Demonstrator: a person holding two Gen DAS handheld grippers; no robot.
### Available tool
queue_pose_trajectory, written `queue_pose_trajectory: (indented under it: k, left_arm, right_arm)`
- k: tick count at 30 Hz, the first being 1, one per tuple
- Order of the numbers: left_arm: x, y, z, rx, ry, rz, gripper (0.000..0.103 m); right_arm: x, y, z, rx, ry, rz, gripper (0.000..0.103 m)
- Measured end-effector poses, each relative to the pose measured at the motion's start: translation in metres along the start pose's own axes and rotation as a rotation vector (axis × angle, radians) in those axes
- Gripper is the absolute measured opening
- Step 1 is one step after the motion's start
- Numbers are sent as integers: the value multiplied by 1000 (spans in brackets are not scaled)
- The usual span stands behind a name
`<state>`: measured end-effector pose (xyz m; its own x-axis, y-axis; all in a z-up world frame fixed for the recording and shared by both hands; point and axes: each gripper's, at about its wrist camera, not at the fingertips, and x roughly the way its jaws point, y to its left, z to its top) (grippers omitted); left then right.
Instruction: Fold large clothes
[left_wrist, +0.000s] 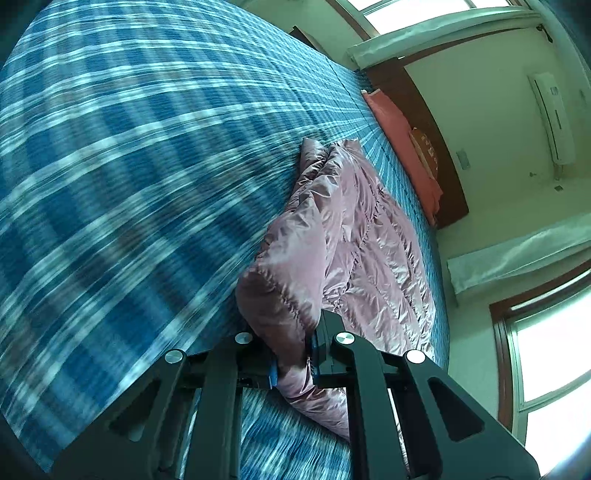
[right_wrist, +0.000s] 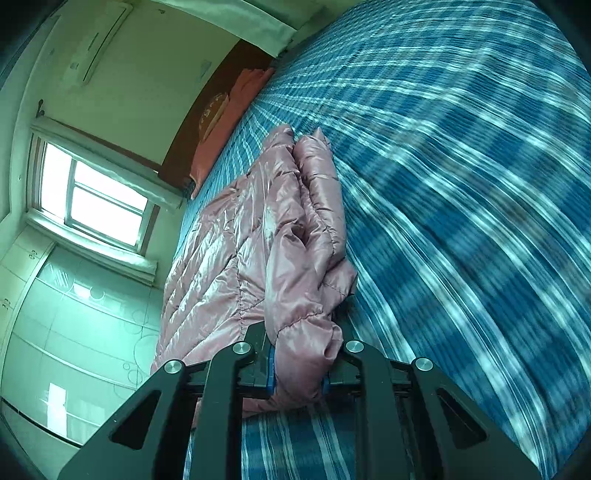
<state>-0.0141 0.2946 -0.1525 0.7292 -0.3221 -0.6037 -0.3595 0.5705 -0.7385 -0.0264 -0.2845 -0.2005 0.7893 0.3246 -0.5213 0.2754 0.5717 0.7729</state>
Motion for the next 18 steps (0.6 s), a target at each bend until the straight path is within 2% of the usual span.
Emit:
queue_pose_trajectory:
  k: [6, 8, 10, 11, 12, 13, 14, 15, 18]
  left_arm:
    - [-23, 15, -13, 17, 9, -1, 11]
    - [-25, 18, -14, 32, 14, -5, 13]
    - [-30, 27, -17, 24, 22, -7, 19]
    - [-32, 30, -17, 12, 22, -6, 25]
    - [-34, 33, -17, -8, 25, -7, 39]
    - [-37, 37, -18, -16, 29, -12, 48]
    - [-38, 39, -17, -23, 32, -17, 60]
    - [-40, 43, -17, -30, 33, -25, 62]
    - [-44, 53, -17, -43, 37, -26, 62]
  right_arm:
    - [-12, -5, -9, 9, 2, -2, 17]
    - [-11, -4, -6, 2, 7, 2, 21]
    - [-13, -7, -4, 13, 5, 6, 24]
    - [-15, -9, -3, 21, 3, 7, 28]
    - [-18, -13, -4, 28, 1, 7, 36]
    - [-22, -16, -2, 40, -11, 4, 41]
    - [-25, -19, -1, 48, -25, 3, 56]
    - [-30, -22, -1, 55, -44, 6, 64]
    - [-34, -29, 3, 61, -50, 11, 64]
